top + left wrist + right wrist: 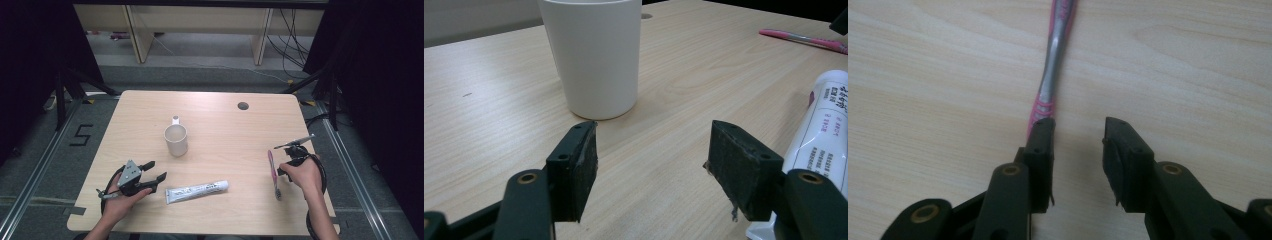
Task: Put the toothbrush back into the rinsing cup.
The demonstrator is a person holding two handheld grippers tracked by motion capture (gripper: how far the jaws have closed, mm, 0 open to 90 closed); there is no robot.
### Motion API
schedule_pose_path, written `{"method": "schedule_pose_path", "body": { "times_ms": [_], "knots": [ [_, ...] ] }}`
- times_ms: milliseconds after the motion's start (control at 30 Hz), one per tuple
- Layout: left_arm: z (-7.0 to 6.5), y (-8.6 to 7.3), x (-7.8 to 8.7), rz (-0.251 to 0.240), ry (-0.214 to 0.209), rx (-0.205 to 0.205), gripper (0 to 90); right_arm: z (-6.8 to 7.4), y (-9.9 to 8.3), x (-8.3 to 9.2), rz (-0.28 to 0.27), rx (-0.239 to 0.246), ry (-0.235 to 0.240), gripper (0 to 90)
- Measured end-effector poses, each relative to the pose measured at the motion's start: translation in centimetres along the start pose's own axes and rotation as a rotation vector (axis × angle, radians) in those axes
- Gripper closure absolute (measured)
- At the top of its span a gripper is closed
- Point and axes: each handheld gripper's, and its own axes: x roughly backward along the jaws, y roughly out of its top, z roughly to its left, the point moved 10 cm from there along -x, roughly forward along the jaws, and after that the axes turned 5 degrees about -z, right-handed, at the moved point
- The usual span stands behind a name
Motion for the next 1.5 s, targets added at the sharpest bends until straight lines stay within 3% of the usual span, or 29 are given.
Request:
{"method": "schedule_pose_path", "body": {
  "times_ms": [67, 100, 133, 167, 200, 267, 300, 333, 367, 400, 433, 467, 500, 533, 567, 600, 633, 667, 700, 767, 833, 900, 967, 1133, 1300, 1333, 1400, 1500],
  "knots": [
    [0.0, 0.0, 0.0, -0.001, 0.0, -0.001, 36.1, 0.6, 0.3, 0.0, 0.02, 0.02, 0.021, 67.5],
    [0.0, 0.0, 0.0, -0.001, 0.001, -0.001, 36.1, 1.3, 0.1, 0.2, 0.055, -0.034, 0.019, 67.6],
    [0.0, 0.0, 0.0, 0.0, 0.001, -0.001, 36.1, 1.0, 0.3, 0.2, 0.06, 0.014, 0.022, 67.7],
    [0.0, 0.0, 0.0, 0.0, 0.001, 0.0, 36.1, 1.6, 0.1, 0.4, 0.089, -0.041, 0.02, 67.9],
    [0.0, 0.0, 0.0, 0.0, 0.001, 0.0, 36.1, 1.6, 0.4, 0.2, 0.073, -0.019, 0.024, 67.9],
    [0.0, 0.0, 0.0, 0.0, 0.001, 0.001, 36.1, 1.9, 0.5, 0.2, 0.075, -0.034, 0.022, 68.0],
    [0.0, 0.0, 0.0, 0.0, 0.002, 0.003, 36.1, 2.0, 0.7, 0.1, 0.089, -0.021, 0.025, 68.4],
    [0.0, 0.0, 0.0, 0.0, 0.001, 0.003, 36.1, 1.7, 0.9, -0.1, 0.089, 0.033, 0.022, 68.5],
    [0.0, 0.0, 0.0, 0.0, 0.001, 0.003, 36.1, 2.3, 0.7, 0.0, 0.117, -0.02, 0.022, 68.7],
    [0.0, 0.0, 0.0, 0.0, 0.001, 0.003, 36.1, 2.3, 0.7, 0.0, 0.117, -0.02, 0.022, 68.7],
    [0.0, 0.0, 0.0, -0.001, 0.001, 0.002, 36.1, 1.8, 0.9, -0.4, 0.125, 0.041, 0.012, 68.7],
    [0.0, 0.0, 0.0, -0.001, 0.001, 0.002, 36.1, 1.8, 0.9, -0.4, 0.125, 0.041, 0.012, 68.7],
    [0.0, 0.0, 0.0, -0.001, 0.0, 0.004, 36.1, 2.3, 0.9, -0.6, 0.151, 0.017, 0.017, 68.7],
    [0.0, 0.0, 0.0, -0.001, 0.0, 0.004, 36.1, 2.1, 1.0, -0.9, 0.145, 0.032, 0.006, 68.8],
    [0.0, 0.0, 0.0, 0.001, -0.002, 0.005, 36.1, 2.6, 1.0, -1.0, 0.151, -0.015, 0.007, 68.7],
    [0.0, 0.0, 0.0, 0.001, -0.002, 0.005, 36.1, 2.6, 1.0, -1.0, 0.151, -0.015, 0.007, 68.7],
    [0.0, 0.0, 0.0, 0.0, -0.002, 0.005, 36.1, 1.8, 1.0, -1.1, 0.176, 0.06, -0.011, 68.8],
    [0.0, 0.0, 0.0, 0.0, -0.002, 0.005, 36.1, 1.8, 1.0, -1.1, 0.176, 0.06, -0.011, 68.8],
    [0.0, 0.0, 0.0, -0.002, 0.0, 0.003, 36.1, 2.3, 1.2, -1.4, 0.16, 0.005, -0.007, 68.9],
    [0.0, 0.0, 0.0, -0.002, 0.0, 0.001, 36.1, 2.0, 1.2, -1.3, 0.183, 0.032, -0.013, 68.8],
    [0.0, 0.0, 0.0, -0.002, 0.0, 0.0, 36.1, 2.5, 1.4, -1.5, 0.188, -0.002, 0.008, 68.5],
    [0.0, 0.0, 0.1, 0.003, 0.005, 0.003, 36.1, 2.3, 1.4, -1.5, 0.207, 0.005, -0.002, 68.7],
    [0.0, 0.0, 0.1, 0.003, 0.004, 0.003, 36.1, 1.9, 1.6, -1.9, 0.189, 0.016, -0.018, 68.8],
    [0.0, 0.0, 0.1, 0.006, 0.003, 0.0, 36.0, 2.1, 1.5, -2.1, 0.218, 0.02, -0.005, 69.2],
    [0.0, 0.0, 0.1, 0.004, 0.003, -0.003, 36.0, 2.3, 1.4, -2.6, 0.228, -0.019, -0.015, 70.7],
    [0.0, 0.0, 0.1, 0.005, 0.004, -0.003, 36.0, 2.2, 1.3, -2.5, 0.246, -0.004, -0.013, 71.6],
    [0.0, 0.0, 0.1, 0.005, 0.003, -0.003, 36.0, 2.5, 1.2, -2.4, 0.257, -0.037, -0.013, 76.0],
    [-0.1, 0.0, 0.0, -0.002, -0.002, -0.002, 36.0, 2.3, 1.3, -2.5, 0.243, -0.011, -0.019, 77.6]
  ]
}}
